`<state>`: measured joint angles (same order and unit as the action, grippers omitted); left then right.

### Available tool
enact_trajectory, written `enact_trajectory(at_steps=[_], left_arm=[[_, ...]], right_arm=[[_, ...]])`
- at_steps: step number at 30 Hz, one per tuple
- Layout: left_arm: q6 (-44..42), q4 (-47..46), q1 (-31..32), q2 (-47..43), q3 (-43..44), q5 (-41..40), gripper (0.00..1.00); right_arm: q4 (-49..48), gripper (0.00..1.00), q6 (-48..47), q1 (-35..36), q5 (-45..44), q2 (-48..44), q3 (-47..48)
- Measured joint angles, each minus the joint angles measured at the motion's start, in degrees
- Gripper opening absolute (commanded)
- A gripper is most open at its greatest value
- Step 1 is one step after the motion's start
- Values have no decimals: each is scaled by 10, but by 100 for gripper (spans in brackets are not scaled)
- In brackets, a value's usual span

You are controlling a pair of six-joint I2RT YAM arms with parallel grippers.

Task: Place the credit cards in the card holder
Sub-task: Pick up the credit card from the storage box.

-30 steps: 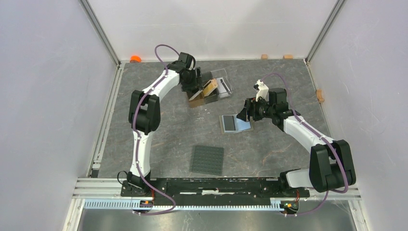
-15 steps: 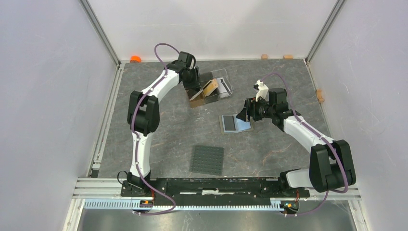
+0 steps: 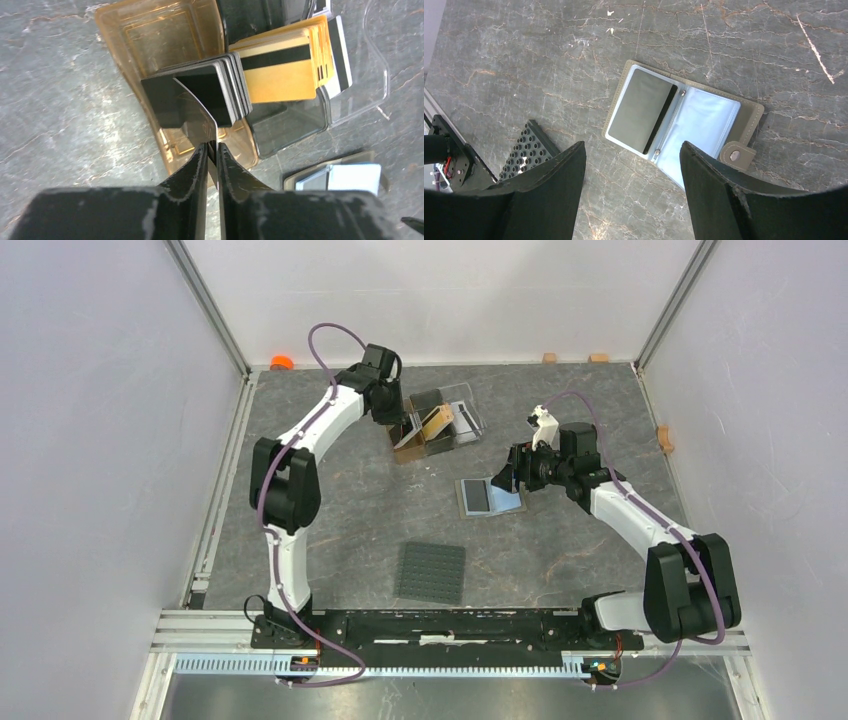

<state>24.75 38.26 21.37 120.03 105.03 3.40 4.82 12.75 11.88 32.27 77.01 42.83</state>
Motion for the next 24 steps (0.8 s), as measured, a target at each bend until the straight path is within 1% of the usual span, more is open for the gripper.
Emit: enact_trajectory(at_steps=[2, 4, 10, 13, 15, 17, 20, 24], left_arm=[[-5, 7, 0, -18, -14, -14, 6], [-9, 17, 0, -31, -19, -31, 3], [-21, 55, 2, -51, -25, -80, 2], [-34, 71, 2, -76, -36, -89, 2], [-47, 78, 2, -104, -46, -82, 2], [-62, 80, 2, -139, -58, -57, 2], [-83, 66, 2, -207, -95, 20, 2], [-121, 60, 6, -279, -138, 175, 2]], right_arm=[[0, 74, 0, 0, 1, -2, 0], [0, 74, 0, 0, 2, -2, 0], [2, 74, 5, 0, 3, -8, 0], [3, 74, 5, 0, 3, -15, 0], [4, 76, 5, 0, 8, -23, 0], [2, 79, 5, 0, 18, -34, 0], [-14, 82, 4, 0, 54, -58, -3], [-40, 87, 1, 3, 117, -89, -3]])
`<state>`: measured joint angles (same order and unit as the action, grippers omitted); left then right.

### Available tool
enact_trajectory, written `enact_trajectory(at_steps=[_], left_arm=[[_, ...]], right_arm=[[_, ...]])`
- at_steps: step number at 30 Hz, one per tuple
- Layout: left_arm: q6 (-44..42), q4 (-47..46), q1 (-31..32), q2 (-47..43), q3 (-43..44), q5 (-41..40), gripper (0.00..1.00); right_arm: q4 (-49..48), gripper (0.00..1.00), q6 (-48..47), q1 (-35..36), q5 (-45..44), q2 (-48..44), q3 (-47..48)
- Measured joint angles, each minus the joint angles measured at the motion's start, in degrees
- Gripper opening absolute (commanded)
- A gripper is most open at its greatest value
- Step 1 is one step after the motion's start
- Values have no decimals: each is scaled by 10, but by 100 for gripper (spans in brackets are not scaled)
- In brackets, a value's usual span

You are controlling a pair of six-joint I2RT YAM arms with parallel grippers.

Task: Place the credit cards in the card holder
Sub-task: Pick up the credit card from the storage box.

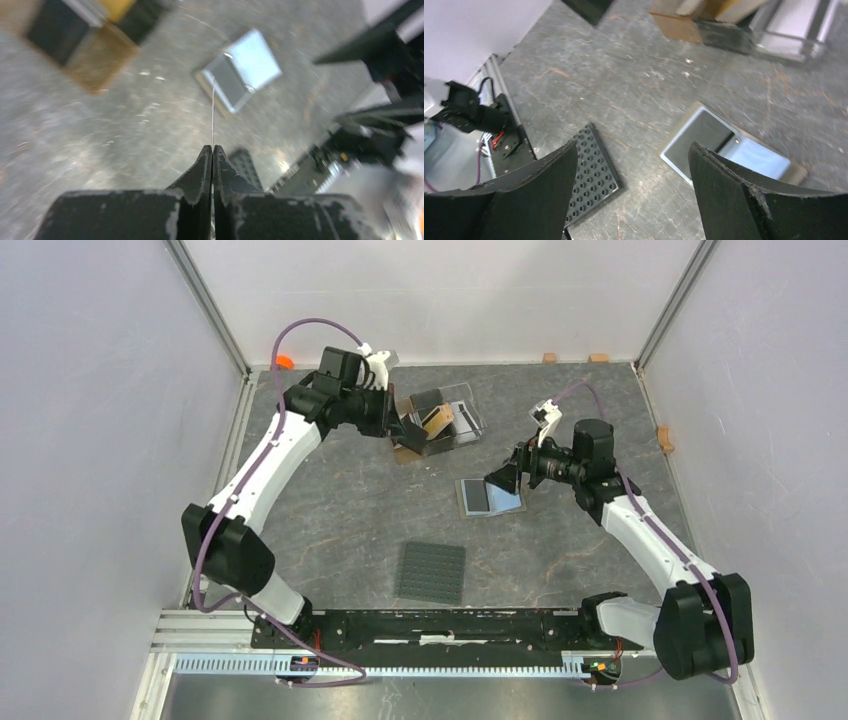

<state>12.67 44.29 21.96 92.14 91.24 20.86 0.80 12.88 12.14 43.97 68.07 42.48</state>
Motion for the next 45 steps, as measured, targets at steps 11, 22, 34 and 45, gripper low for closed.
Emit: enact_trajectory(at_steps=[11, 22, 34, 45], left_arm=[[-116, 43, 71, -7, -72, 307, 2], [-161, 52, 101, -8, -76, 365, 37], [101, -366, 104, -146, -321, 333, 80], [252, -591, 104, -165, -406, 308, 14]], right_arm=[[-3, 72, -30, 85, 83, -14, 10], [2, 0, -26, 130, 130, 2, 19], [-252, 0, 169, 129, 77, -56, -122], [-495, 0, 334, 129, 57, -71, -177]])
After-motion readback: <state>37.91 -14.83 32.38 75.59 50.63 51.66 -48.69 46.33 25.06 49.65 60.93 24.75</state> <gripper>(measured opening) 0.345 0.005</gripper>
